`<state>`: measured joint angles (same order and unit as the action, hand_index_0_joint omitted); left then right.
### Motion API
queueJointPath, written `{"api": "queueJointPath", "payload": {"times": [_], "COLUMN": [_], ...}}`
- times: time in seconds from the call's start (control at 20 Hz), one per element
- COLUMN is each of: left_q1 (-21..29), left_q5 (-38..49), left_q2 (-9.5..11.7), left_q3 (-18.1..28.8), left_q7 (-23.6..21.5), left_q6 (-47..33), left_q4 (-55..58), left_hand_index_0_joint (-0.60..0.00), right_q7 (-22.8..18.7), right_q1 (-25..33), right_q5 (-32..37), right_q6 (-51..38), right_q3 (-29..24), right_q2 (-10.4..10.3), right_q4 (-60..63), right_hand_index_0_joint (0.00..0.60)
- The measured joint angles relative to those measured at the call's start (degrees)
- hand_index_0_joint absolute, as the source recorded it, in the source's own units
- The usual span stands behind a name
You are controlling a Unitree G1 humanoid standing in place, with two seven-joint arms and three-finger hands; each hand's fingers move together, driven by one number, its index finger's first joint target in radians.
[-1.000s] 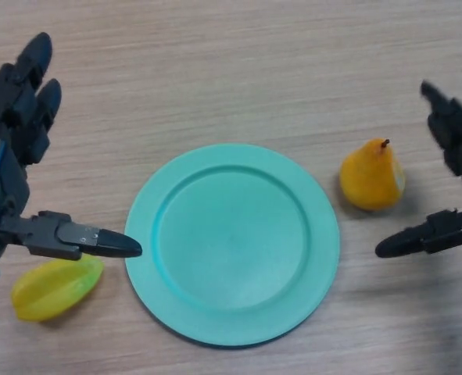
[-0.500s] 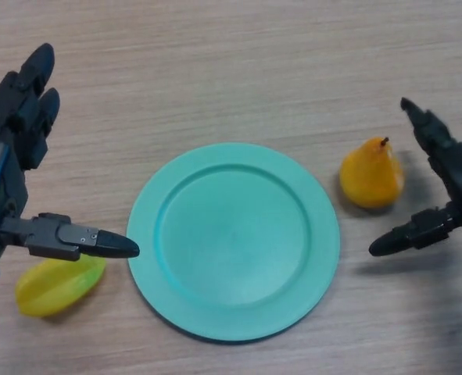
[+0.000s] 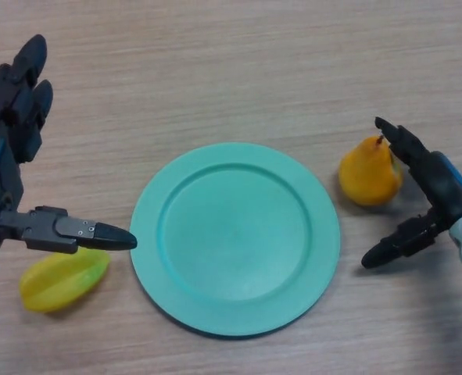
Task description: Pick up the yellow pear and place it on the plate
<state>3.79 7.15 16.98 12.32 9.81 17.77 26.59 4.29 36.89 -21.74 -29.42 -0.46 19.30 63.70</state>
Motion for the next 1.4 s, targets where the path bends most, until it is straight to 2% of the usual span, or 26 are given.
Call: {"api": "queueJointPath", "payload": {"times": [0.05, 0.1, 0.15, 0.2, 0.25, 0.3, 0.35, 0.45, 0.5, 0.55, 0.6, 0.65, 0.75, 0.9, 0.95, 1.0, 1.05, 1.1, 1.15, 1.2, 1.25, 1.3, 1.35, 1.4], "left_q1": [-0.46, -0.63, -0.74, -0.74, -0.75, -0.8, -1.43, -2.21, -2.21, -2.21, -2.2, -2.18, -2.04, -1.7, -1.57, -1.47, -1.27, -1.17, -0.78, -0.55, -0.08, 0.05, 0.21, 0.48], "left_q5": [-1.3, -1.28, -1.07, -0.94, -0.94, -0.96, -0.99, -1.0, -1.0, -1.01, -1.04, -1.27, -2.06, -1.72, -0.63, 0.35, 0.93, 1.26, 1.58, 1.58, 1.6, 1.68, 3.57, 4.31], "left_q2": [0.0, 0.01, 0.02, 0.02, 0.02, 0.03, 0.07, 0.07, 0.07, 0.07, 0.07, 0.06, 0.05, -0.18, -0.18, -0.18, -0.15, -0.14, -0.09, 0.0, 0.02, 0.01, 0.06, 0.14], "left_q3": [0.07, 0.25, 0.49, 0.92, 1.87, 2.51, 2.82, 2.82, 2.84, 2.86, 2.86, 2.88, 3.0, 3.87, 4.09, 4.25, 4.32, 4.35, 4.23, 4.21, 3.79, 3.43, 2.64, 2.05], "left_q7": [0.0, 0.0, 0.0, 0.0, 0.0, -0.02, -0.06, -0.05, -0.05, -0.05, -0.04, -0.04, -0.05, -0.06, -0.07, -0.07, -0.07, -0.07, -0.07, -0.07, -0.08, -0.08, -0.07, -0.07], "left_q6": [-0.14, -0.13, -0.14, -0.14, -0.14, -0.14, -0.16, -0.16, -0.16, -0.32, -0.52, -1.1, -2.49, -2.52, -2.51, -2.51, -2.51, -2.51, -2.51, -2.51, -2.51, -2.48, -2.48, -2.48], "left_q4": [0.12, 0.49, 1.52, 1.93, 2.2, 2.31, 2.78, 3.0, 3.16, 3.26, 3.25, 3.08, 2.02, 1.07, 1.07, 1.07, 1.07, 1.07, 0.99, 0.7, -0.03, -0.27, -0.33, -0.54], "left_hand_index_0_joint": [0.0, 0.0, 0.0, 0.0, 0.0, 0.0, 0.0, 0.0, 0.0, 0.0, 0.0, 0.0, 0.0, 0.0, 0.0, 0.0, 0.0, 0.0, 0.0, 0.0, 0.0, 0.0, 0.0, 0.0], "right_q7": [-0.57, -1.02, -1.03, -1.03, -1.04, -1.26, -4.4, -10.86, -14.94, -22.04, -24.82, -26.87, -30.78, -32.88, -33.57, -33.53, -30.72, -28.02, -22.51, -16.86, -10.0, -8.11, -8.06, -8.12], "right_q1": [0.9, 1.78, 2.05, 2.19, 2.29, 2.43, 3.18, 3.95, 4.19, 4.65, 5.18, 5.5, 5.52, 5.18, 3.75, 3.01, 0.89, -0.52, -3.12, -4.61, -7.59, -8.89, -10.12, -10.46], "right_q5": [-1.36, -1.37, -1.37, -1.4, -1.57, -1.58, -1.86, -5.38, -9.73, -17.07, -21.11, -25.06, -28.64, -33.83, -34.91, -34.95, -34.26, -32.57, -28.29, -20.07, -8.86, -2.9, 3.69, 8.76], "right_q6": [-0.58, -0.79, -0.83, -0.84, -0.84, -0.84, -1.33, -1.79, -2.44, -4.81, -5.57, -5.3, -2.5, -0.05, 0.51, 0.54, 1.33, 1.29, 2.55, 3.0, 8.51, 12.11, 17.77, 21.85], "right_q3": [0.53, 0.56, 0.56, 0.57, 0.57, 0.57, 0.6, 1.8, 3.28, 6.06, 6.48, 6.51, 6.52, 6.5, 6.38, 6.39, 5.41, 4.58, 3.39, 2.11, 1.34, 1.63, 3.99, 5.75], "right_q2": [-0.18, -0.49, -0.73, -0.84, -0.88, -0.89, -1.03, -0.67, -0.12, 1.15, 1.79, 2.99, 4.41, 5.66, 5.7, 5.56, 4.91, 3.81, 1.37, -1.48, -5.58, -7.97, -8.88, -8.93], "right_q4": [1.14, 2.57, 2.59, 2.59, 2.64, 2.97, 4.28, 4.61, 4.88, 5.81, 6.61, 6.65, 6.02, 0.18, -5.79, -8.95, -15.25, -18.81, -24.59, -27.3, -34.45, -37.87, -41.63, -43.35], "right_hand_index_0_joint": [0.0, 0.05, 0.201, 0.3, 0.45, 0.55, 0.6, 0.6, 0.6, 0.6, 0.6, 0.6, 0.6, 0.6, 0.6, 0.6, 0.6, 0.6, 0.6, 0.6, 0.6, 0.6, 0.6, 0.6]}}
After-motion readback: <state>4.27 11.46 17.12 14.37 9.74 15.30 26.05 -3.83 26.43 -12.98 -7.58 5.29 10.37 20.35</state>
